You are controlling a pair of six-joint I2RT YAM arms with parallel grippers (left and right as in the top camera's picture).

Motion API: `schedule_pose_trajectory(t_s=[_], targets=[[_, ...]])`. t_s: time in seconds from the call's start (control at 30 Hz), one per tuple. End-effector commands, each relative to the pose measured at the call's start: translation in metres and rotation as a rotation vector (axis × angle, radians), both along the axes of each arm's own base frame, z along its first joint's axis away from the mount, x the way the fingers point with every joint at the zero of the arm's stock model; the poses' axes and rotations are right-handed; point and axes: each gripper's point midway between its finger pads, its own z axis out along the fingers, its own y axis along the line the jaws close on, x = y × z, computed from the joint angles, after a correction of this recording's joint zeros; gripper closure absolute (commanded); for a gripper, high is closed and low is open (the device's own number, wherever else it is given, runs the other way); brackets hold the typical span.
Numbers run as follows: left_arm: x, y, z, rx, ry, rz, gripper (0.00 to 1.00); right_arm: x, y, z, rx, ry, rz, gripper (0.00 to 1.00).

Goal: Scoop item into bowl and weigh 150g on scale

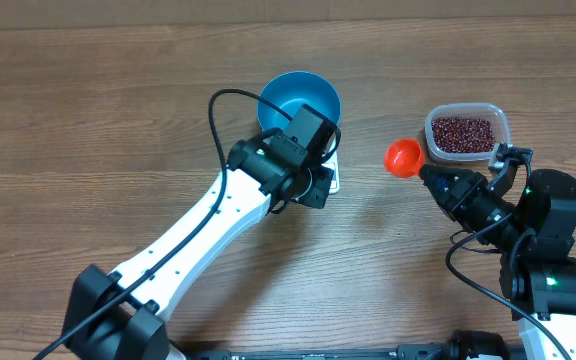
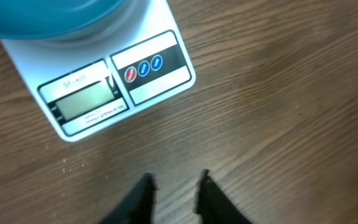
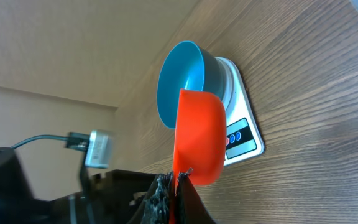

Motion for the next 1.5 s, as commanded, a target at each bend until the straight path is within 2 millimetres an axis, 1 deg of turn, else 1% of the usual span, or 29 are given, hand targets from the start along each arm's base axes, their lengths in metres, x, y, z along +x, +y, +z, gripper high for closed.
schedule_pose_trajectory(t_s=[0.0,0.03,0.13,0.23,0.3,0.37,0.47,0.6,0.67,0.73,0.83,1.07,1.3,1.47], targets=[[0.0,0.0,-0.024,0.049,0.006,-0.046,0.94,0.001,-0.001,0.013,-0.006,-0.043,0.007,0.96],[0.001,-0.001,-0.026,0.051,0.007,-0.048,0.96,0.001,-0.001,0.013,-0.007,-0.043,0.007,0.96],[0.005,-0.005,-0.037,0.064,0.009,-0.071,0.96,0.001,-0.001,0.013,-0.008,-0.043,0.004,0.96],[0.01,-0.003,-0.05,0.099,0.005,-0.081,0.96,0.001,-0.002,0.013,-0.01,-0.042,0.001,0.96],[0.02,0.002,-0.065,0.156,-0.01,-0.062,0.96,0.001,-0.002,0.013,-0.01,-0.042,0.001,0.96],[0.026,0.002,-0.072,0.176,-0.025,-0.06,0.96,0.001,-0.002,0.013,-0.01,-0.041,0.001,0.96],[0.034,-0.004,-0.079,0.165,-0.046,-0.068,0.96,0.002,-0.002,0.013,-0.011,-0.042,0.0,0.96],[0.037,-0.006,-0.085,0.149,-0.069,-0.069,0.96,0.001,-0.002,0.013,-0.01,-0.041,0.0,0.96],[0.034,-0.004,-0.096,0.146,-0.075,-0.068,0.96,0.001,-0.002,0.013,-0.01,-0.04,0.0,0.96],[0.034,-0.001,-0.102,0.155,-0.083,-0.063,0.95,0.001,-0.002,0.012,-0.01,-0.035,0.0,0.96],[0.035,-0.001,-0.104,0.157,-0.097,-0.074,0.95,0.001,-0.003,0.01,-0.013,-0.03,-0.006,0.96],[0.043,-0.007,-0.102,0.15,-0.145,-0.124,0.96,0.001,-0.003,0.01,-0.012,-0.029,-0.006,0.96],[0.049,-0.01,-0.102,0.144,-0.169,-0.12,0.96,0.001,-0.003,0.01,-0.012,-0.029,-0.006,0.96],[0.055,-0.006,-0.1,0.159,-0.194,-0.101,0.96,0.001,-0.003,0.01,-0.013,-0.029,-0.006,0.96]])
